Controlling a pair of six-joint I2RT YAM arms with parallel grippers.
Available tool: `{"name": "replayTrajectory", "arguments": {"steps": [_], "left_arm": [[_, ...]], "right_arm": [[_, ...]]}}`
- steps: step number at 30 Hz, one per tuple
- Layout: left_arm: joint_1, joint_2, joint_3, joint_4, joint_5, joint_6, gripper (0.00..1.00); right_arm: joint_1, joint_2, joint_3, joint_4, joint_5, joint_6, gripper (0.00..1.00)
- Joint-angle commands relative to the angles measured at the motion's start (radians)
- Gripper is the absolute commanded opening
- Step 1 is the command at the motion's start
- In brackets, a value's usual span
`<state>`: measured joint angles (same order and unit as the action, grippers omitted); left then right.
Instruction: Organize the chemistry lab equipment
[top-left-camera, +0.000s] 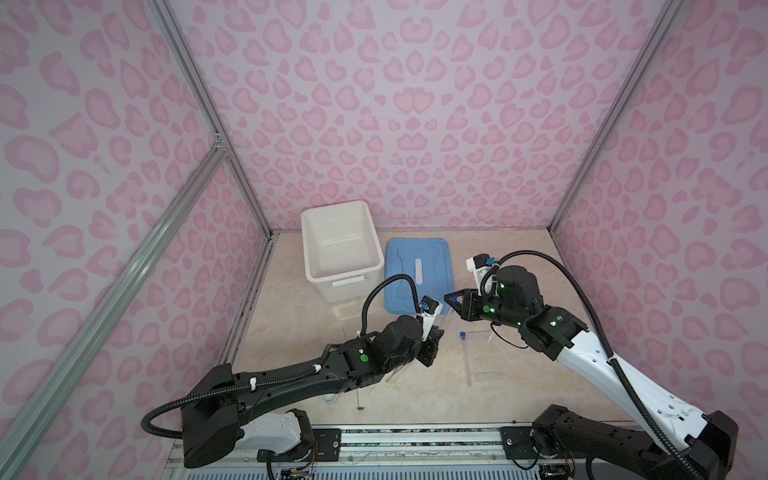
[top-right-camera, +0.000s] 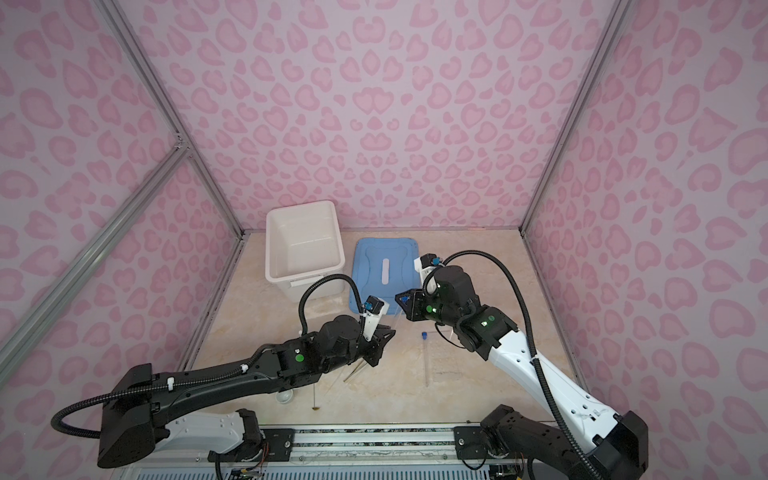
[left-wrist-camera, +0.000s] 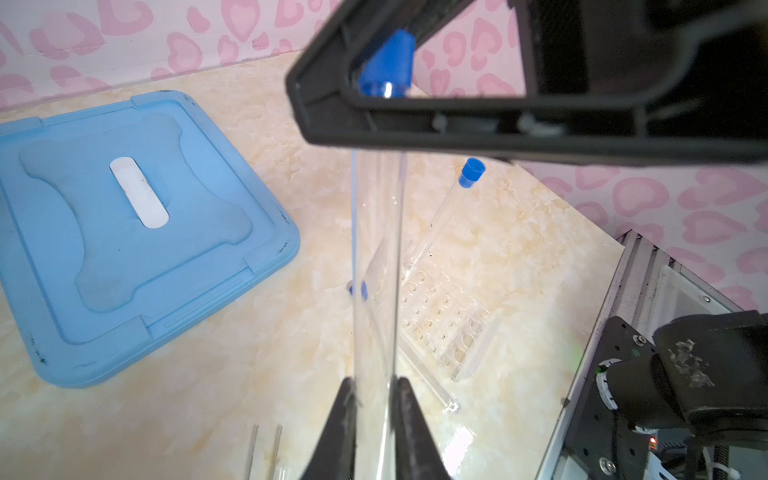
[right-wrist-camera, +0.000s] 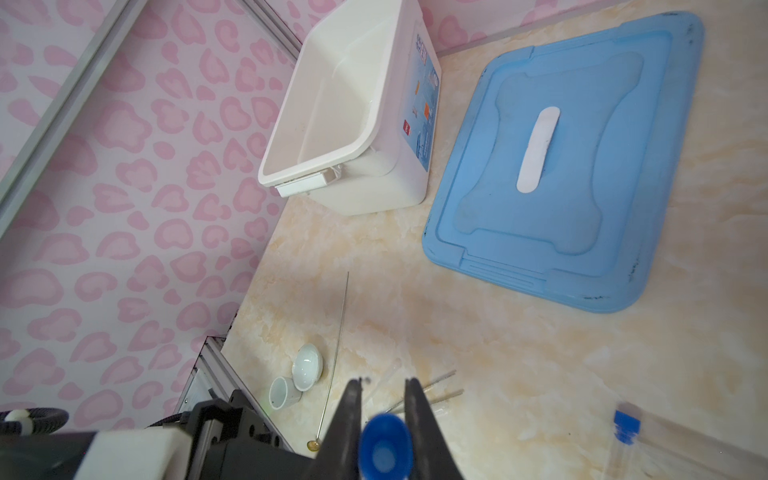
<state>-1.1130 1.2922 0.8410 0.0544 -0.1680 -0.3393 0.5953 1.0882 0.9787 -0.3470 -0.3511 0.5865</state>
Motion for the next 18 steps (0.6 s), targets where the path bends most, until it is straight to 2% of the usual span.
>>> {"name": "replayTrajectory", "arguments": {"steps": [1,3,4,6,8,12,18], "left_arm": [[-0.001,0.009,0.021,0.028,-0.009,0.010,0.14],[-0.001,0.012,0.024,0.024,-0.004,0.010,0.18],[-0.001,0.013,0.026,0.024,0.000,0.009,0.26],[0.000,0.015,0.027,0.024,0.006,0.008,0.53],[-0.001,0.013,0.028,0.029,0.005,-0.005,0.98],[-0.001,-0.003,0.031,0.043,0.019,-0.072,0.98],[-0.001,-0.002,0.075,0.017,0.039,-0.225,0.98]], "right_arm": [[0.000,-0.002,-0.009,0.020,-0.003,-0.002,0.16],[0.001,-0.007,-0.015,0.019,0.001,-0.005,0.15],[0.000,-0.011,-0.017,0.016,0.008,-0.008,0.15],[0.000,-0.024,-0.022,0.011,0.028,-0.022,0.14],[0.001,-0.047,-0.032,0.001,0.063,-0.045,0.14],[0.020,-0.111,-0.052,-0.035,0.185,-0.126,0.14],[0.129,-0.234,-0.115,-0.069,0.520,-0.295,0.13]]}}
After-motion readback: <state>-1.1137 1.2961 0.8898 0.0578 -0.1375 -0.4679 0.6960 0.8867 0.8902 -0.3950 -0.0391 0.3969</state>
